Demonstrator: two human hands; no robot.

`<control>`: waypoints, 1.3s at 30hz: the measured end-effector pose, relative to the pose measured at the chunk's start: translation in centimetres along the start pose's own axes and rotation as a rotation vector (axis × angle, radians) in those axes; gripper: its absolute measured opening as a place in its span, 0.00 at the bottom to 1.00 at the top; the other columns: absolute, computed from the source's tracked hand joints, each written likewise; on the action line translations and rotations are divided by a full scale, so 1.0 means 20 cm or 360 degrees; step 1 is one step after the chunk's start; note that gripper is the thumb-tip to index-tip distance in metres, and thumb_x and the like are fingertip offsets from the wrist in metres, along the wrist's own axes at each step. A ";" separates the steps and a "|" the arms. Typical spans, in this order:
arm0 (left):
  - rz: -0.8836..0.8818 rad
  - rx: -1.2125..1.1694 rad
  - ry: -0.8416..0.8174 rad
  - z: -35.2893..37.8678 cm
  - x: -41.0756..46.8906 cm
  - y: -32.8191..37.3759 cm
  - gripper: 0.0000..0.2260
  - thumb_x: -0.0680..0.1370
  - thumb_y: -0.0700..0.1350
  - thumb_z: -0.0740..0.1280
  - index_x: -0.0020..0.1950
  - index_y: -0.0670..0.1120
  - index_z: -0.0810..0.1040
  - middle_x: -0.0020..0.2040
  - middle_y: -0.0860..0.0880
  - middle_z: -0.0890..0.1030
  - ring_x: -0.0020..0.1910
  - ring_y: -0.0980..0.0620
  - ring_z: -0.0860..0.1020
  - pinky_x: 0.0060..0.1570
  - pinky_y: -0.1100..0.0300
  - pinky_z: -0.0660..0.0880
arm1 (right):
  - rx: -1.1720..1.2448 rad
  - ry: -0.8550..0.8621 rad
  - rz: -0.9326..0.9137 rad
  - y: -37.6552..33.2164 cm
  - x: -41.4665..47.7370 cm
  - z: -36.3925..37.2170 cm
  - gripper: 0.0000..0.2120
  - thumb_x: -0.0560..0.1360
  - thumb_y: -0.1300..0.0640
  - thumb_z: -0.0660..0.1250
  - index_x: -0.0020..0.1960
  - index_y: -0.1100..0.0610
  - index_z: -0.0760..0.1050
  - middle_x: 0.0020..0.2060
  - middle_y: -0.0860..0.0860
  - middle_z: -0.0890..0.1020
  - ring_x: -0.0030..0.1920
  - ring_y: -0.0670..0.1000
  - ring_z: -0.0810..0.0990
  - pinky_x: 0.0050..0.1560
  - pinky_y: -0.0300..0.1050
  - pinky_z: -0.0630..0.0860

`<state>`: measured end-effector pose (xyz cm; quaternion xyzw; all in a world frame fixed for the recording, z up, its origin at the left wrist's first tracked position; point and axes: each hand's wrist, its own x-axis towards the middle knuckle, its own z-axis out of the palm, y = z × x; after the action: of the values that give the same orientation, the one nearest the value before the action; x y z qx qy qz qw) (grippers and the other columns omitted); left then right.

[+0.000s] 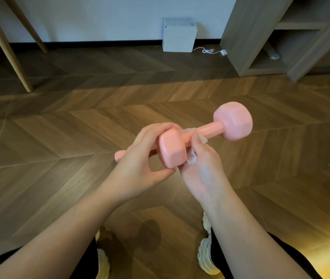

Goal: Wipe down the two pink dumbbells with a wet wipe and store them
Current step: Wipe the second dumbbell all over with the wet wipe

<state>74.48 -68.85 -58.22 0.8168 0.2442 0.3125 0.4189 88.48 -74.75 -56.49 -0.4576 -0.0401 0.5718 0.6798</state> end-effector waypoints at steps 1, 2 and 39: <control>-0.0041 -0.0035 -0.0005 0.00 0.00 0.01 0.37 0.69 0.40 0.79 0.72 0.57 0.65 0.67 0.67 0.69 0.68 0.57 0.71 0.58 0.71 0.71 | -0.0043 -0.0005 -0.0025 0.01 0.00 0.00 0.17 0.84 0.55 0.54 0.70 0.61 0.70 0.60 0.56 0.82 0.62 0.53 0.80 0.68 0.56 0.72; -0.0088 -0.0083 -0.0016 0.00 0.00 0.02 0.37 0.69 0.40 0.79 0.72 0.58 0.65 0.66 0.67 0.70 0.68 0.57 0.72 0.57 0.71 0.73 | -0.0102 -0.0014 -0.0049 0.01 -0.01 0.00 0.17 0.84 0.55 0.55 0.69 0.60 0.71 0.59 0.55 0.83 0.61 0.52 0.80 0.68 0.55 0.72; 0.0077 0.0018 0.0066 -0.08 -0.01 0.02 0.35 0.68 0.49 0.76 0.72 0.49 0.66 0.65 0.56 0.74 0.63 0.53 0.76 0.58 0.68 0.72 | -0.0032 -0.0199 -0.0166 -0.09 0.02 -0.09 0.09 0.70 0.52 0.69 0.44 0.57 0.83 0.23 0.43 0.70 0.20 0.42 0.62 0.23 0.32 0.63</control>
<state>73.22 -68.44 -57.23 0.8182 0.2346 0.3380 0.4016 91.09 -75.33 -56.49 -0.4249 -0.1119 0.5627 0.7002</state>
